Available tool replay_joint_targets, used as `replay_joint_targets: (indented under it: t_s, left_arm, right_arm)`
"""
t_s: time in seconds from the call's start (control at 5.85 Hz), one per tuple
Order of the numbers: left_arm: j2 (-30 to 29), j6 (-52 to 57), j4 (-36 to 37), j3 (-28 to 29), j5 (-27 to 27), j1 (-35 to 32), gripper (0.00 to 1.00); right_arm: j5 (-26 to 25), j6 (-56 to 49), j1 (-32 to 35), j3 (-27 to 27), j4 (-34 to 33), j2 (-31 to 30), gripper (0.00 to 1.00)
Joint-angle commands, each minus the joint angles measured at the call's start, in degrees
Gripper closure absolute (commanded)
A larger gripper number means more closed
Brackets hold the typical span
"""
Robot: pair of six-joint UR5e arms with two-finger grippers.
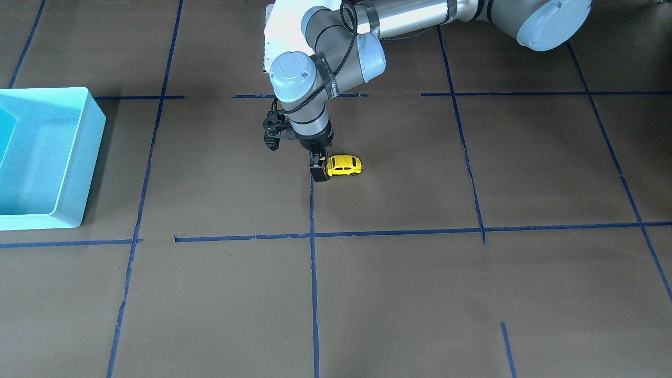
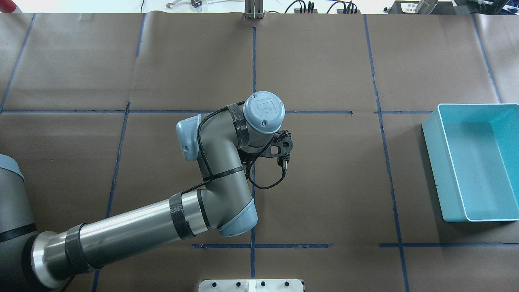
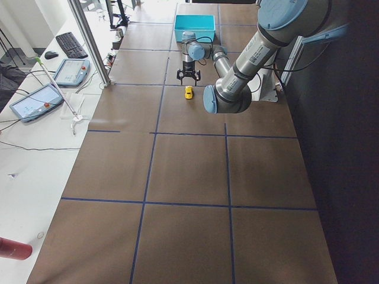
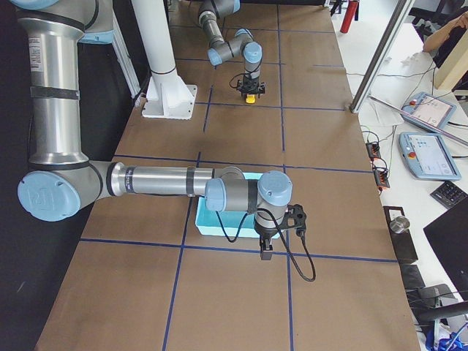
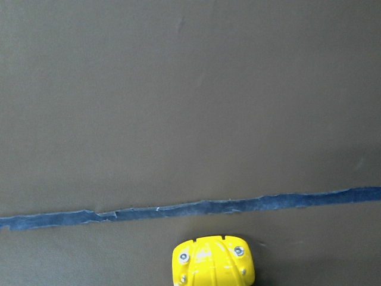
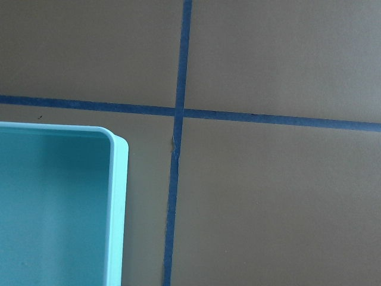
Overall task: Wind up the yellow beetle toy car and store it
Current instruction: 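Lower the left gripper and close it on the yellow car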
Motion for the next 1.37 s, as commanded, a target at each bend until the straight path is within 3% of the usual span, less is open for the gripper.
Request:
replay_joint_targets:
  t_s: [0.0,0.68,0.85,1.2]
  left_arm:
    - [0.2,-0.2,-1.1,0.0,2.4,0.4,0.0]
    - [1.9,-0.4,-1.7,-0.5,2.5,1.0,0.03]
    - [2.0,-0.3,-2.0,-0.5,2.4,1.0,0.22]
    - [2.4,0.1,-3.5,-0.7,2.0,0.9,0.78]
  right_arm:
    - [0.0,0.0,0.0,0.1,0.0,0.0,0.0]
    - [0.0,0.0,0.0,0.1,0.0,0.0,0.0]
    - [0.0,0.0,0.0,0.1,0.0,0.0,0.0]
    - [0.0,0.0,0.0,0.1,0.0,0.0,0.0]
